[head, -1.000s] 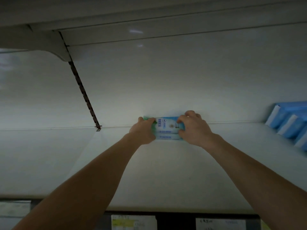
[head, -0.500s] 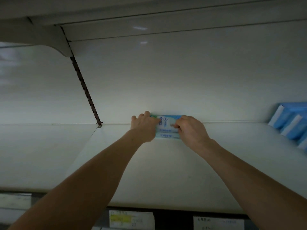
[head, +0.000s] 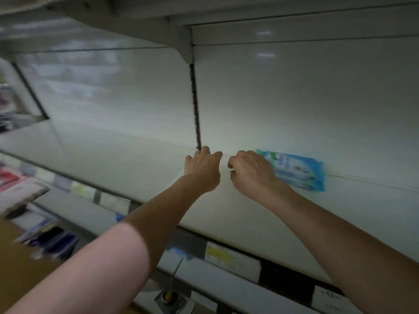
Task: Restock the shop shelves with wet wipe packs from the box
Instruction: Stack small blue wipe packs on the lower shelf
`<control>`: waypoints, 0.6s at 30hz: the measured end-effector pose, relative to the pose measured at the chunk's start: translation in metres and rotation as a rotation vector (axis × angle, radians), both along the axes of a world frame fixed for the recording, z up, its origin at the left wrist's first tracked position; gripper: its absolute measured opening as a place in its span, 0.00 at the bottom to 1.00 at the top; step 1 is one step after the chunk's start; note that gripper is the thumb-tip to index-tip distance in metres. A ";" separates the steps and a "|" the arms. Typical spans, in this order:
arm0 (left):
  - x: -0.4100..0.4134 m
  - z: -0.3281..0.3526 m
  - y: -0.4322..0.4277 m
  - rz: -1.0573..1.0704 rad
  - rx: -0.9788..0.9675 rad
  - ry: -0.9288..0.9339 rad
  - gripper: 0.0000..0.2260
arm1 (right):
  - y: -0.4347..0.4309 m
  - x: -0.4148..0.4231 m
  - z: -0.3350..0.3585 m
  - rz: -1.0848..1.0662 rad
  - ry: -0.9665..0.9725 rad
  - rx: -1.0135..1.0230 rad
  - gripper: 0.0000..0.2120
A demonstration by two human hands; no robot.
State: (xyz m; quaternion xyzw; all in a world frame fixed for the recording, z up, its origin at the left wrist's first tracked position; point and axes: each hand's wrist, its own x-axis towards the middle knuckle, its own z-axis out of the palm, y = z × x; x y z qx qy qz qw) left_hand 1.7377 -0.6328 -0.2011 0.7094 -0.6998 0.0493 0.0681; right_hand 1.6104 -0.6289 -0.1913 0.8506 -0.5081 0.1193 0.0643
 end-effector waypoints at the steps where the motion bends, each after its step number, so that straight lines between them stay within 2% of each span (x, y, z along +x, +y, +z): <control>1: 0.015 0.000 0.010 0.039 -0.001 0.009 0.21 | 0.005 0.015 0.000 0.045 -0.003 0.002 0.14; 10: 0.146 0.009 0.141 0.419 0.049 0.037 0.21 | 0.080 0.160 0.003 0.408 0.012 0.019 0.12; 18: 0.225 0.004 0.319 0.713 0.055 0.073 0.17 | 0.221 0.271 -0.001 0.724 0.041 0.050 0.12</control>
